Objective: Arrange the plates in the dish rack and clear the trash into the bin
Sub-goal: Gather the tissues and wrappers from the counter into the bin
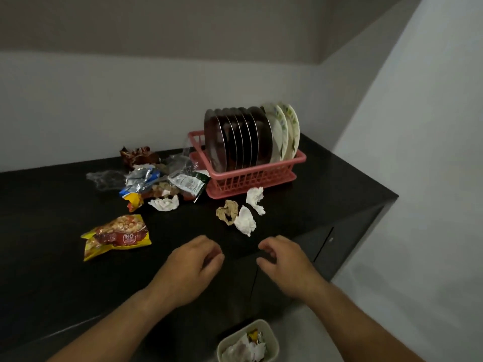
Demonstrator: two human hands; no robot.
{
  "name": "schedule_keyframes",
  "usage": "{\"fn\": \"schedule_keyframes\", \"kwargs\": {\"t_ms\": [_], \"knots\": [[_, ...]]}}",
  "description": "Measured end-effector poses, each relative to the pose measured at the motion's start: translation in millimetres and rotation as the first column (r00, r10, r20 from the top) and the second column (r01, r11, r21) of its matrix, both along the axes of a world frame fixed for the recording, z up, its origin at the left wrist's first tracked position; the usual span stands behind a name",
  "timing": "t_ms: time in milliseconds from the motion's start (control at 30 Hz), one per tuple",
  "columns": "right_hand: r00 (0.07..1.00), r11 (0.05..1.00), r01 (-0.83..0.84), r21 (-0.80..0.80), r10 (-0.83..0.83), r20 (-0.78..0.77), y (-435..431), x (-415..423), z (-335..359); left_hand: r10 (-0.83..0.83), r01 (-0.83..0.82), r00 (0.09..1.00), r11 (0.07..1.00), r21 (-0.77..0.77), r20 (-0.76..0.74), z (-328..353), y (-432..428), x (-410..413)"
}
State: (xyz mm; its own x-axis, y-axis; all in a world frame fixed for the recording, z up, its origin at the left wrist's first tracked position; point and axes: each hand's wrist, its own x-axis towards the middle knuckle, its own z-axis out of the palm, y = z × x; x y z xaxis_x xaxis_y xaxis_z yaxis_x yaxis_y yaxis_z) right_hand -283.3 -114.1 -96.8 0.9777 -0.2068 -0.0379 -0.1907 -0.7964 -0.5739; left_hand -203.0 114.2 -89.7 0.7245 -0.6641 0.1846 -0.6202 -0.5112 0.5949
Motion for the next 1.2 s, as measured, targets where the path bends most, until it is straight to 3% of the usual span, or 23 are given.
{"fn": "schedule_keyframes", "kwargs": {"t_ms": [133, 333, 533, 633, 767, 900, 967, 1067, 1200], "knots": [[0.997, 0.995, -0.012, -0.095, 0.004, -0.083, 3, 46, 0, -0.032, 0.031, 0.998, 0.999, 0.020, 0.050, 2, 6, 59], [0.997, 0.981, 0.015, -0.194, -0.029, -0.074, 6, 105, 3, -0.120, 0.111, 0.987, 0.990, 0.082, 0.104, 6, 1, 127], [0.966, 0.971, -0.031, -0.236, -0.031, -0.258, -6, 132, -26, -0.216, 0.192, 0.971, 0.961, 0.200, 0.106, -2, -16, 155], [0.980, 0.962, -0.014, -0.272, -0.041, -0.196, -10, 138, -42, -0.219, 0.194, 0.972, 0.953, 0.232, 0.086, -6, -29, 163], [0.991, 0.987, 0.038, -0.155, -0.056, -0.118, -24, 136, -42, -0.240, 0.201, 0.967, 0.928, 0.315, 0.091, -14, -61, 170], [0.993, 1.000, -0.006, 0.019, 0.008, -0.115, -58, 133, -25, -0.227, 0.153, 0.970, 0.845, 0.513, 0.084, -33, -101, 170], [0.995, 1.000, -0.022, 0.001, 0.022, -0.099, -78, 137, -14, -0.196, 0.079, 0.971, 0.808, 0.584, 0.139, -47, -112, 166], [0.998, 0.997, 0.017, -0.073, -0.022, -0.064, -100, 150, -3, -0.165, -0.048, 0.938, 0.808, 0.587, 0.304, -65, -116, 158], [0.996, 0.996, 0.063, -0.067, -0.067, -0.064, -103, 175, -5, -0.044, -0.101, 0.960, 0.868, 0.486, 0.278, -64, -121, 157]]}}
